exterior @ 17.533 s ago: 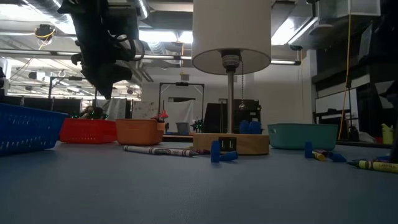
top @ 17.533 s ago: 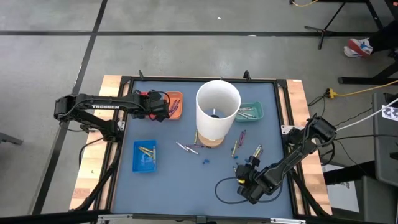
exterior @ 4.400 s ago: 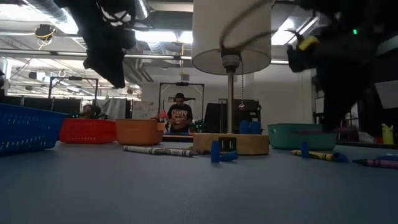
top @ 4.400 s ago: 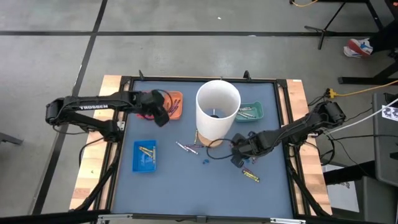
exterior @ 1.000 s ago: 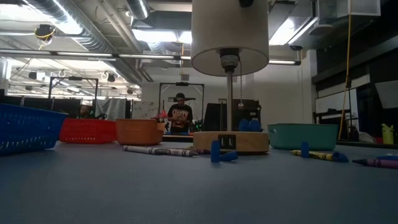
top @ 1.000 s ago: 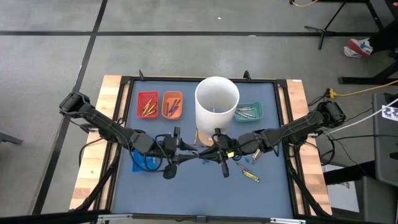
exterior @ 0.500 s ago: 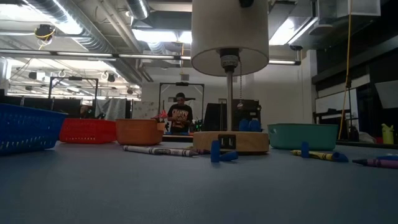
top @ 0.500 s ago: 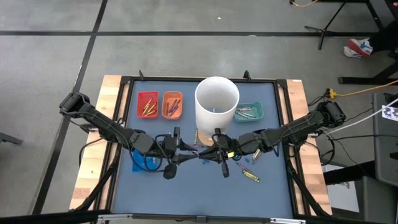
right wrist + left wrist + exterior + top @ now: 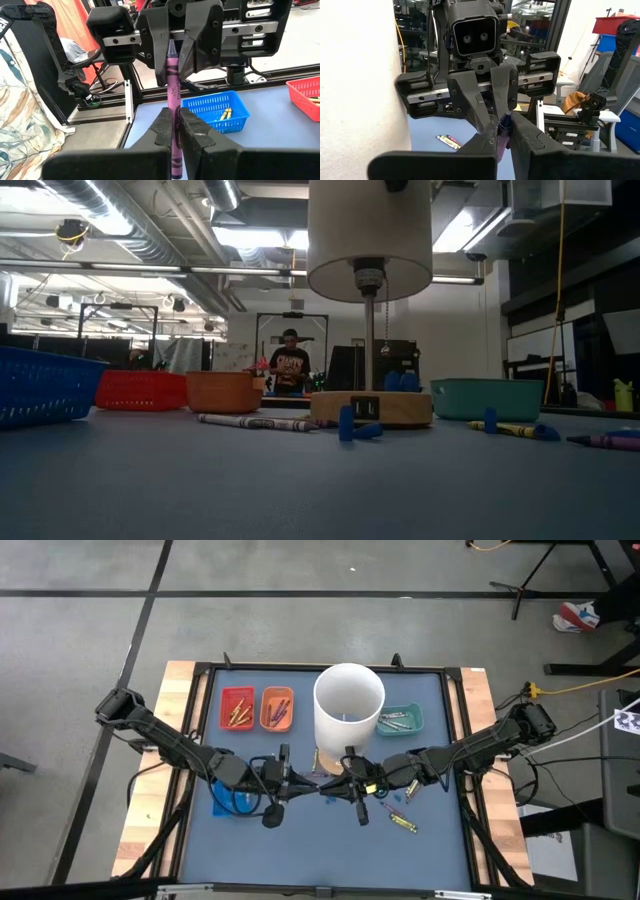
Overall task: Sort crayons
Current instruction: Put the violet crayon into the green bin
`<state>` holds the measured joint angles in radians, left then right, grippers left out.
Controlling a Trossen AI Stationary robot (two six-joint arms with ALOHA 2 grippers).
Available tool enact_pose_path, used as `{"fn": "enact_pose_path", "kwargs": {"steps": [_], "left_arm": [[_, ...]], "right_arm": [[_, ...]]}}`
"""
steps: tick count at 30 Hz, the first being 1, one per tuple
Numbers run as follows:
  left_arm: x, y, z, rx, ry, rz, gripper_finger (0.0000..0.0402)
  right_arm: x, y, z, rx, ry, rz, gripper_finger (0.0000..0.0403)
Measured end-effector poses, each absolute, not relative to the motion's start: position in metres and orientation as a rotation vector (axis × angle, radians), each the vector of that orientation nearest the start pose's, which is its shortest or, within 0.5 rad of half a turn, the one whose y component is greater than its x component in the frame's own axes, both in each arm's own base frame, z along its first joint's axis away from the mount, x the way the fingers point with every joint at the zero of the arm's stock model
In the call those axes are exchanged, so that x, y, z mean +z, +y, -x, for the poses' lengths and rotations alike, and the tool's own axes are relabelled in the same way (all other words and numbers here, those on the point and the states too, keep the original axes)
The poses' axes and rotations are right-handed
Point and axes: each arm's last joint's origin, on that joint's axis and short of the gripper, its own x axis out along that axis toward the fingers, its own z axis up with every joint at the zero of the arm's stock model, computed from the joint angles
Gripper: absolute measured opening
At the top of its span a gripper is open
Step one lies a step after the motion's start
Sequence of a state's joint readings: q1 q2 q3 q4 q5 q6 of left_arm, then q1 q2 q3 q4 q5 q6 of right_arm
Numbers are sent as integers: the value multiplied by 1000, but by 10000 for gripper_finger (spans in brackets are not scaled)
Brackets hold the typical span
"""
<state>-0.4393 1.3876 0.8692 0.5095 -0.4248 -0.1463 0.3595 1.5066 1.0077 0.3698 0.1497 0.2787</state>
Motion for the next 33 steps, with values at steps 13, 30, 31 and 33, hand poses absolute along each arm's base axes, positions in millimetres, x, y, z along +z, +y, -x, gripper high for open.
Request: {"fn": "enact_pose_path", "kwargs": {"steps": [13,30,31,33], "left_arm": [[293,-121,-284,-17,11,142,8],[268,-121,-281,-51,257,47,8],[266,-120,-280,-49,281,37,8],[262,-120,-279,-45,324,20,8]], "right_arm": [[289,118,-322,238,168,-250,29],[250,114,-308,187,592,-156,133],[248,113,-307,183,617,-150,133],[244,113,-305,188,660,-143,133]]}}
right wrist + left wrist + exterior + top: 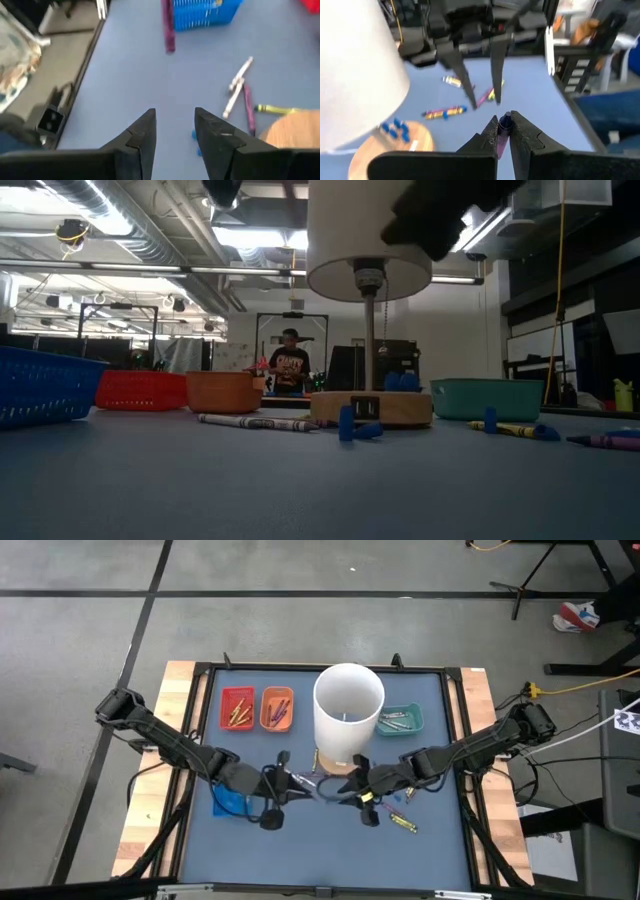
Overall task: Sort crayons
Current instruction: Put the violet crayon into the green bin
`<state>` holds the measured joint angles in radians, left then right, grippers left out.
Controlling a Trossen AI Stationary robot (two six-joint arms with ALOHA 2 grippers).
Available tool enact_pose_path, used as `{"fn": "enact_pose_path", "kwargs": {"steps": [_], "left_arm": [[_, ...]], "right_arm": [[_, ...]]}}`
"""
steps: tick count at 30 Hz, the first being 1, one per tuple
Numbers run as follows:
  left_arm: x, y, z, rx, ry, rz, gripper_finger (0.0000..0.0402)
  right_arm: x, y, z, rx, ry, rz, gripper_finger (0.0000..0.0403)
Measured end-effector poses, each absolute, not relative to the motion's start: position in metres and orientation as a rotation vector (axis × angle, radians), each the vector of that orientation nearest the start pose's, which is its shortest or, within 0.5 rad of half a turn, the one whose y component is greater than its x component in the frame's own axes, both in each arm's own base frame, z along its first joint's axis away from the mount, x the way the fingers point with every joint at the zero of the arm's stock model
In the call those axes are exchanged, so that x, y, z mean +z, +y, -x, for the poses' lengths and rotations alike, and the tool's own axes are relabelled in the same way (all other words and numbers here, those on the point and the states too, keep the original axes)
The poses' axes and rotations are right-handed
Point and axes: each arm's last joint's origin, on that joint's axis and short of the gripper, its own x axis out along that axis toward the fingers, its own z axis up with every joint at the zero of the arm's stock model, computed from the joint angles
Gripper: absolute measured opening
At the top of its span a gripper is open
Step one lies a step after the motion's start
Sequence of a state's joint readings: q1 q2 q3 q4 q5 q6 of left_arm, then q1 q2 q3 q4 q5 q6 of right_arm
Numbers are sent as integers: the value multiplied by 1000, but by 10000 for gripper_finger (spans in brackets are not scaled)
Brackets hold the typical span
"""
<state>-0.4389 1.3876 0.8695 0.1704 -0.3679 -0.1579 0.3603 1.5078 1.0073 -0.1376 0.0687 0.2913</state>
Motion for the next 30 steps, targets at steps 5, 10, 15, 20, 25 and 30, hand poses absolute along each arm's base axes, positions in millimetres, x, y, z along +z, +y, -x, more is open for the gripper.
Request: {"fn": "enact_pose_path", "kwargs": {"steps": [5,10,15,20,25,30], "left_arm": [[252,-113,-277,4,426,25,8],[246,-94,-281,80,488,35,8],[240,-65,-285,206,550,29,8],[230,-29,-283,334,677,22,8],[224,3,-278,458,770,59,8],[225,30,-276,553,764,101,8]], "right_arm": [[238,113,-299,226,759,-193,134],[234,112,-295,201,847,-302,134],[229,111,-290,175,930,-337,134],[225,115,-283,155,998,-342,134],[224,132,-275,197,1015,-316,134],[224,151,-265,212,1004,-257,134]]}}
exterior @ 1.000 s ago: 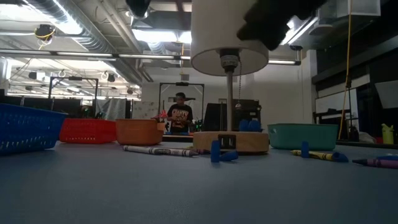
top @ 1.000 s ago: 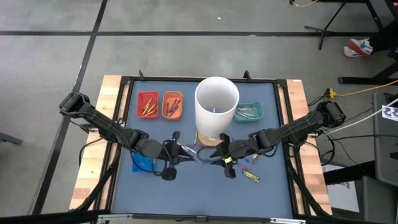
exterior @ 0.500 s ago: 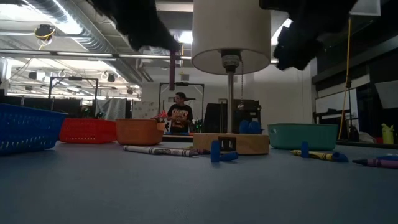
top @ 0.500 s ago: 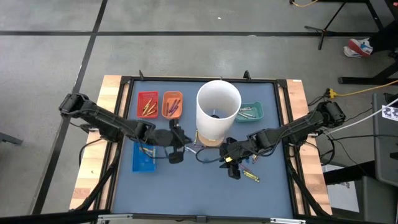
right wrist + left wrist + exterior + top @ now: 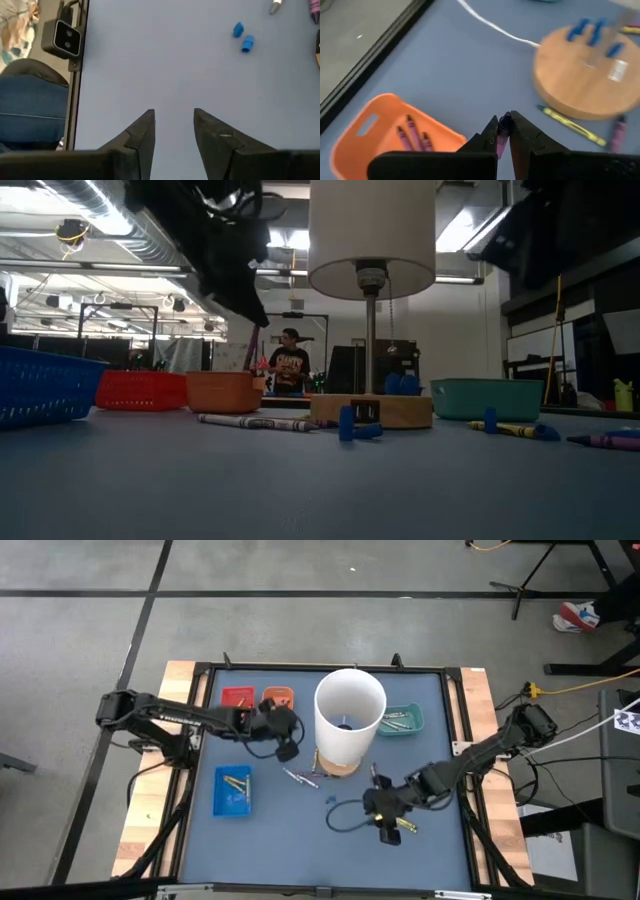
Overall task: Sort crayons
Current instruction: Put the violet crayon into the green bin, then put the violet crayon into the blue bin
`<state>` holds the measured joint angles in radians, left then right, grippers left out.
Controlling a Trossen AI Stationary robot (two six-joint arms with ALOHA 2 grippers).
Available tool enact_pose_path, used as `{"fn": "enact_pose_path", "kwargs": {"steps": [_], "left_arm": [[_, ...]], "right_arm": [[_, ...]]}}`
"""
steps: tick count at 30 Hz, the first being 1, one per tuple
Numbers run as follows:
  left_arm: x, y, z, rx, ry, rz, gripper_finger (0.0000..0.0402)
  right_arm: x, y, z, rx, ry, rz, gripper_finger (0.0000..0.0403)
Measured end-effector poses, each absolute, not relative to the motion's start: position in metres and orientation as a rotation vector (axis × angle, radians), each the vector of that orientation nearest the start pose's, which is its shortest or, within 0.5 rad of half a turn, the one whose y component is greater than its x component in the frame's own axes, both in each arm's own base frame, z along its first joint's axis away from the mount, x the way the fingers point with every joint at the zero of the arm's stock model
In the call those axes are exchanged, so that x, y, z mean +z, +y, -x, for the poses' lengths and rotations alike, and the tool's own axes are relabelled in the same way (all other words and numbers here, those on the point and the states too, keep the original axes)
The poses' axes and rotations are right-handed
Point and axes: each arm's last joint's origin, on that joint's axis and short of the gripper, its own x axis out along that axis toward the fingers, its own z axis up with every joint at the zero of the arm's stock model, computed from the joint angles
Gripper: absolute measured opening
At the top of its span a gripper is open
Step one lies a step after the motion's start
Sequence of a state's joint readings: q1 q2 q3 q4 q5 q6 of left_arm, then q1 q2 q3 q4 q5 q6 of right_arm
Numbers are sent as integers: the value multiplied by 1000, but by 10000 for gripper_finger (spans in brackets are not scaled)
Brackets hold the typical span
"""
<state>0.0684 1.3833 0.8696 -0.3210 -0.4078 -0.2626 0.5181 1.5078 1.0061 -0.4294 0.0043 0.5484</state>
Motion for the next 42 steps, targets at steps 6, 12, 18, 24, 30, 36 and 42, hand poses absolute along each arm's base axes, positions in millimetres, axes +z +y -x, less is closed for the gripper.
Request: {"fn": "enact_pose_path", "kwargs": {"steps": [6,12,18,24,30,36,42], "left_arm": [[227,58,-272,646,733,143,8],[227,80,-266,747,736,157,8],[223,94,-255,834,811,154,8],[218,100,-246,864,898,159,8],[217,106,-242,898,903,186,39],[217,110,-241,919,889,228,85],[217,108,-241,906,890,231,95]], "right_arm": [[224,170,-253,213,976,-183,134],[225,182,-244,179,935,-124,134],[220,181,-235,71,991,-138,134],[215,175,-228,-8,1073,-142,134],[209,176,-230,-51,1081,-140,134],[192,180,-235,-77,1129,-103,134],[176,182,-238,-119,1171,-99,134]]}}
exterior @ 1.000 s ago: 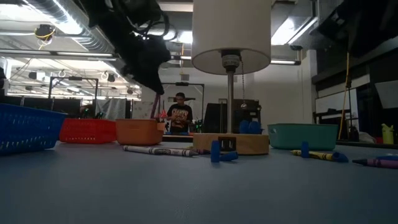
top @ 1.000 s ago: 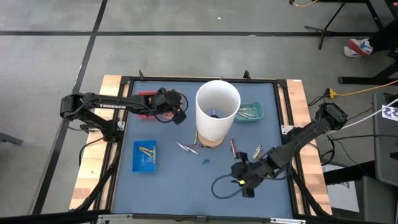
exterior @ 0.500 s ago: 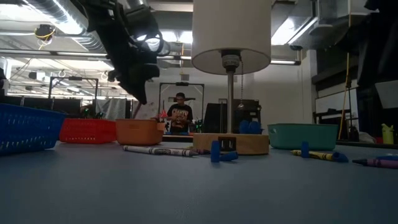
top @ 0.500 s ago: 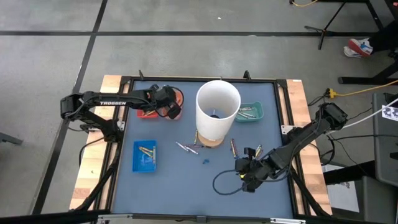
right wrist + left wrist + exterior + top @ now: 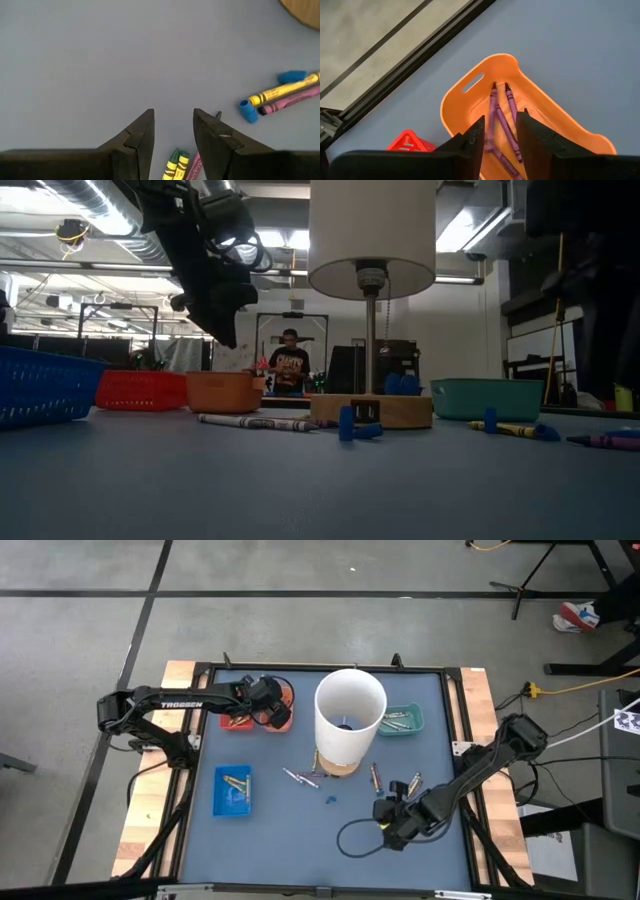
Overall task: Sort crayons
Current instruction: Put the violet crayon into the blue bin
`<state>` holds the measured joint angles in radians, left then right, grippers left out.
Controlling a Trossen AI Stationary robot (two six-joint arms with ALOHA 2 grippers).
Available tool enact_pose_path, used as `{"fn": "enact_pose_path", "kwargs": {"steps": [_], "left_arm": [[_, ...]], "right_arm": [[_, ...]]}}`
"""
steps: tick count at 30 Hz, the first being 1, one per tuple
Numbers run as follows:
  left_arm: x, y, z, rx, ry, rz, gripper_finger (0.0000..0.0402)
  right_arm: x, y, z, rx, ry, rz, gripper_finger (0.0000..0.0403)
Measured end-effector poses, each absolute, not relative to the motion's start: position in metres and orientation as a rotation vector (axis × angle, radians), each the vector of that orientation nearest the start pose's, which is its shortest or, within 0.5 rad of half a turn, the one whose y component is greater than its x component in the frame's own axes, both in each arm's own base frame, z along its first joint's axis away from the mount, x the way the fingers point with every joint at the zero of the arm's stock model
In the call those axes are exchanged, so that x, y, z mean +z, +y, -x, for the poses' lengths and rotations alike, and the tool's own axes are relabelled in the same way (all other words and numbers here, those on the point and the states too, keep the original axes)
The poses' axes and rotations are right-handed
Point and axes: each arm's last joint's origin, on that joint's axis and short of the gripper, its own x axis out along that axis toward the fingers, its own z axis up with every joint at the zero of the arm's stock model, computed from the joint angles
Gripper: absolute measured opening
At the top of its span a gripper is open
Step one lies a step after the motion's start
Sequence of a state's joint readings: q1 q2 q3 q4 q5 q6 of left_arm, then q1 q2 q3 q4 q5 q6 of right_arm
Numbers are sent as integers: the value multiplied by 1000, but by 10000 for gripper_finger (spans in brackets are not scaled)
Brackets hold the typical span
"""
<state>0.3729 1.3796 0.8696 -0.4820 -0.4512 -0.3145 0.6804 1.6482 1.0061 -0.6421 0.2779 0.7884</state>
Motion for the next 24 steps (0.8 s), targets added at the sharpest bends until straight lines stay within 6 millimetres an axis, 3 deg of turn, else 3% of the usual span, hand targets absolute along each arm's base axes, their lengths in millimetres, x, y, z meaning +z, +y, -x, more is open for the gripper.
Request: {"fn": "enact_pose_path", "kwargs": {"steps": [11,19,24], "left_arm": [[217,103,-244,886,886,222,96],[217,103,-244,886,886,222,96],[217,103,-244,886,887,222,96]], "right_arm": [[169,174,-230,-322,1225,-130,134],[169,174,-231,-333,1197,-126,134],[157,171,-228,-330,1198,-137,134]]}}
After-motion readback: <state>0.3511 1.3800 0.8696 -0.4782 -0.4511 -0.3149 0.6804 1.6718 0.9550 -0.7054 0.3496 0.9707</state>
